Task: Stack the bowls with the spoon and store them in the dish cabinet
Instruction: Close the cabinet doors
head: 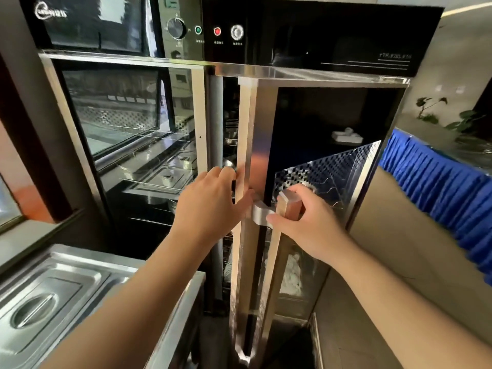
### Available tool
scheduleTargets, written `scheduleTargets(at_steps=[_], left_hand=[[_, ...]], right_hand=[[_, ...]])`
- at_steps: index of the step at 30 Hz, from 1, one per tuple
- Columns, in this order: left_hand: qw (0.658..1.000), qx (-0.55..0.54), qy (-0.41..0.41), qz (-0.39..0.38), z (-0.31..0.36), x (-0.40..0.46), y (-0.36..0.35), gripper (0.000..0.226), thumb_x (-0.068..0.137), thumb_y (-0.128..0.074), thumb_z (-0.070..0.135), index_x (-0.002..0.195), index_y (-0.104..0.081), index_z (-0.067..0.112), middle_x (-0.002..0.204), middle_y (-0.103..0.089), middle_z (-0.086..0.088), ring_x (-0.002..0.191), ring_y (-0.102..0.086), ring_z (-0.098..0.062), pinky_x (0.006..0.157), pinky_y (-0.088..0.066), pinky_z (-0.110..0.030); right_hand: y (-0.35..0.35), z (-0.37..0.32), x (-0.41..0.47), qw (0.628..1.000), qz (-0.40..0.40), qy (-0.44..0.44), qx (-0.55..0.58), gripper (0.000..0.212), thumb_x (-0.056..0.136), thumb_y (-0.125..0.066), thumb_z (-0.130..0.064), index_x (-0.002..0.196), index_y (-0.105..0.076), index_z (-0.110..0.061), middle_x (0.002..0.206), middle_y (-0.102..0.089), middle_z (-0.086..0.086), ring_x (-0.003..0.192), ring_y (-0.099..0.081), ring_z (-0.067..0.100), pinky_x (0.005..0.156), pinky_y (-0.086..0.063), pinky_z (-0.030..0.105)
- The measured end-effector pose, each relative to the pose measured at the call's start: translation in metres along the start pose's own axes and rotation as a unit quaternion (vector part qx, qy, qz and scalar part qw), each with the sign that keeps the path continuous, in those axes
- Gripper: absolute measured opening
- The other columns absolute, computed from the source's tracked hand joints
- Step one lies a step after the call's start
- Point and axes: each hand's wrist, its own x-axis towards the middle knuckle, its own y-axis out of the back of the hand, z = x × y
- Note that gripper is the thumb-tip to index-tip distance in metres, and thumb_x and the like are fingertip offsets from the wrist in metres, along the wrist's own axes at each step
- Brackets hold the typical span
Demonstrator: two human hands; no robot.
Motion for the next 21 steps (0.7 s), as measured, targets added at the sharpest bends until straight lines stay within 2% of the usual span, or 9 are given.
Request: scheduleTargets(at_steps=[5,9,10,12,13,15,18,21], left_hand=[[1.0,0.002,0.003,-0.008,-0.035,0.026,-0.019,0.05,0.09,-0.05,0.064,0.103,-0.06,0.016,0.093,-0.067,-0.001,0.083,-0.065,-0.023,0.058,-0.049,-0.033],[1.0,0.012,0.021,-0.017,-0.055,0.046,-0.034,0.05,0.093,-0.044,0.061,0.104,-0.058,0.015,0.093,-0.067,-0.002,0.084,-0.065,-0.025,0.063,-0.055,-0.038],[0.999,0.016,0.026,-0.018,-0.059,0.051,-0.038,0.051,0.094,-0.043,0.061,0.105,-0.058,0.014,0.093,-0.068,-0.003,0.083,-0.065,-0.026,0.064,-0.056,-0.041],[0.999,0.015,0.034,-0.016,-0.066,0.057,-0.044,0.052,0.094,-0.042,0.06,0.108,-0.059,0.014,0.093,-0.068,-0.002,0.084,-0.066,-0.025,0.064,-0.057,-0.041],[0.999,0.02,0.041,-0.015,-0.072,0.063,-0.05,0.052,0.094,-0.043,0.06,0.109,-0.06,0.014,0.094,-0.069,-0.002,0.084,-0.066,-0.024,0.064,-0.057,-0.041],[0.998,0.028,0.05,-0.016,-0.079,0.072,-0.058,0.05,0.096,-0.043,0.058,0.11,-0.061,0.014,0.097,-0.07,-0.002,0.086,-0.066,-0.025,0.064,-0.057,-0.041],[0.997,0.051,0.055,-0.016,-0.092,0.084,-0.071,0.047,0.097,-0.044,0.054,0.111,-0.062,0.013,0.097,-0.071,-0.004,0.086,-0.067,-0.027,0.063,-0.056,-0.04],[0.996,0.078,0.047,-0.008,-0.103,0.099,-0.086,0.042,0.098,-0.047,0.049,0.105,-0.066,0.012,0.092,-0.071,-0.003,0.082,-0.068,-0.025,0.057,-0.052,-0.033]], right_hand=[[-0.031,-0.007,0.038,1.0,-0.002,0.002,0.004,0.049,0.079,-0.079,-0.047,0.119,-0.053,-0.033,0.094,-0.067,-0.009,0.089,-0.065,0.014,0.076,-0.054,0.039],[-0.055,-0.004,0.067,0.999,-0.008,-0.026,0.041,0.058,0.074,-0.084,-0.051,0.116,-0.046,-0.038,0.092,-0.061,-0.022,0.084,-0.06,-0.004,0.072,-0.047,0.022],[-0.061,-0.002,0.076,0.998,-0.017,-0.033,0.051,0.059,0.073,-0.084,-0.051,0.118,-0.05,-0.034,0.092,-0.063,-0.021,0.084,-0.06,-0.003,0.075,-0.05,0.026],[-0.073,0.002,0.089,0.996,-0.039,-0.042,0.068,0.055,0.07,-0.083,-0.053,0.113,-0.058,-0.03,0.094,-0.072,-0.009,0.088,-0.068,0.01,0.085,-0.057,0.042],[-0.08,0.006,0.099,0.994,-0.057,-0.043,0.079,0.055,0.068,-0.082,-0.055,0.112,-0.06,-0.03,0.096,-0.073,-0.005,0.09,-0.07,0.014,0.088,-0.058,0.045],[-0.094,0.014,0.114,0.992,-0.078,-0.043,0.087,0.053,0.068,-0.079,-0.059,0.109,-0.061,-0.029,0.095,-0.073,-0.004,0.091,-0.07,0.015,0.088,-0.057,0.045],[-0.11,0.026,0.139,0.988,-0.107,-0.032,0.111,0.045,0.071,-0.078,-0.06,0.097,-0.065,-0.026,0.082,-0.069,-0.008,0.082,-0.068,0.013,0.084,-0.057,0.041],[-0.124,0.034,0.168,0.976,-0.176,-0.027,0.127,0.037,0.073,-0.074,-0.063,0.082,-0.071,-0.027,0.068,-0.067,-0.017,0.071,-0.068,0.006,0.079,-0.057,0.035]])
